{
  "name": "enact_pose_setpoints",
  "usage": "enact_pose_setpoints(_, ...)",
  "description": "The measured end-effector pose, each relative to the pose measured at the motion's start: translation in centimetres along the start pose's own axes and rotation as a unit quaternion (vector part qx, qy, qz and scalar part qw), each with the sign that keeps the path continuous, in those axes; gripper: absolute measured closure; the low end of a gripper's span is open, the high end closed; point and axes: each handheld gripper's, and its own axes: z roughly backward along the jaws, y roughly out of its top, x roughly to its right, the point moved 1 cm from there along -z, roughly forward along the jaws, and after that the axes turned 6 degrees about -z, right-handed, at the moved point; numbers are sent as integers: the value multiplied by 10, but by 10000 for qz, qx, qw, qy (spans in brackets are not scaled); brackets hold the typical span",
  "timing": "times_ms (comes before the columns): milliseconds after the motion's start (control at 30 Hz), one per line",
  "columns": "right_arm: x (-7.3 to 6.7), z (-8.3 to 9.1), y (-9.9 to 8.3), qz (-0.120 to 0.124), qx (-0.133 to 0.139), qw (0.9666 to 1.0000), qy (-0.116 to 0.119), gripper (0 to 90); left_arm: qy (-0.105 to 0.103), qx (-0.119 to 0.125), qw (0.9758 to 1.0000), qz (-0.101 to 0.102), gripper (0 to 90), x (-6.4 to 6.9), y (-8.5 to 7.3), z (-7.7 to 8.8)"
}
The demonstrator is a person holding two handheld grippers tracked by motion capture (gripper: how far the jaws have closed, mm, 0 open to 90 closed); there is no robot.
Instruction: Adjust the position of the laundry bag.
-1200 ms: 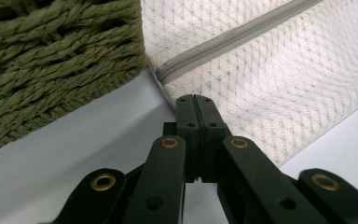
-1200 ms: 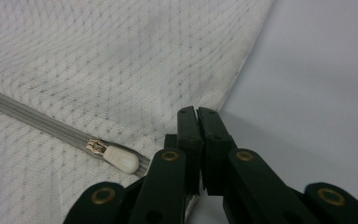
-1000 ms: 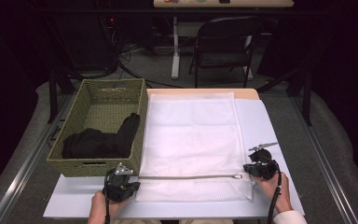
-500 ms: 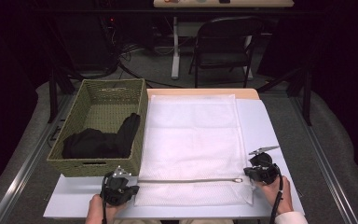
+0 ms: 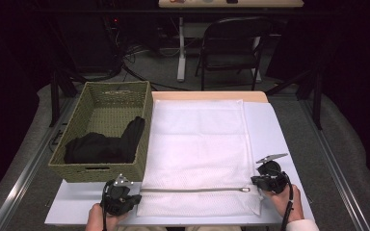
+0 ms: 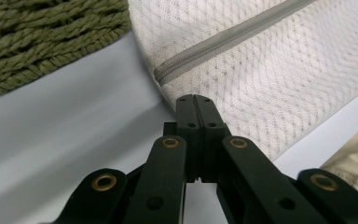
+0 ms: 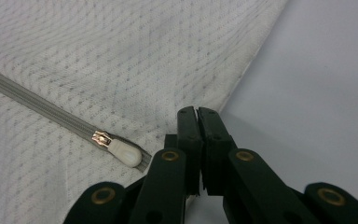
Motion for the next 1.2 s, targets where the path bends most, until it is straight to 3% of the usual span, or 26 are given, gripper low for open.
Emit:
enact_pose_setpoints(300, -1, -1, 0, 51, -43, 10000, -14, 878, 64, -43, 10000, -23, 900, 1, 1, -1)
enact_pose_setpoints(367, -1, -1, 0, 45, -66, 10000, 1, 840, 65, -51, 9999, -90, 878, 0, 1, 0)
enact_pose_setpoints(467, -1, 1, 0, 10, -76, 9999, 129, 667, 99, -7, 9999, -104, 714, 0, 2, 3)
enact_pose_setpoints(500, -1, 1, 0, 10, -76, 9999, 129, 667, 99, -7, 9999, -104, 632, 0, 2, 3)
enact_pose_setpoints(533, 0, 2, 0, 17, -66, 9998, 191, 629, 144, -20, 9999, -90, 632, 0, 2, 4)
enact_pose_setpoints(567, 1, 4, -1, 31, -45, 9997, 252, 567, 173, -26, 9998, -81, 526, 0, 3, 5)
enact_pose_setpoints(600, 1, 6, -1, 0, -20, 9995, 325, 521, 164, 0, 9998, -102, 479, 0, 3, 6)
enact_pose_setpoints(633, 1, 10, 0, 47, 43, 9996, 268, 411, 184, 52, 9998, -106, 376, 1, 4, 8)
enact_pose_setpoints(667, 1, 10, 0, 47, 43, 9996, 268, 411, 196, 75, 9997, -149, 376, 3, 5, 9)
enact_pose_setpoints(767, 0, 15, -2, 32, 54, 9995, 300, 246, 256, 174, 9987, -410, 279, 10, 8, 14)
enact_pose_setpoints(867, 0, 16, -4, 11, 19, 9993, 367, 190, 310, 334, 9972, -594, 227, 21, 10, 17)
enact_pose_setpoints(1200, 4, 18, -10, -88, -17, 9994, 343, 196, 284, 247, 9960, -815, 201, 26, 12, 11)
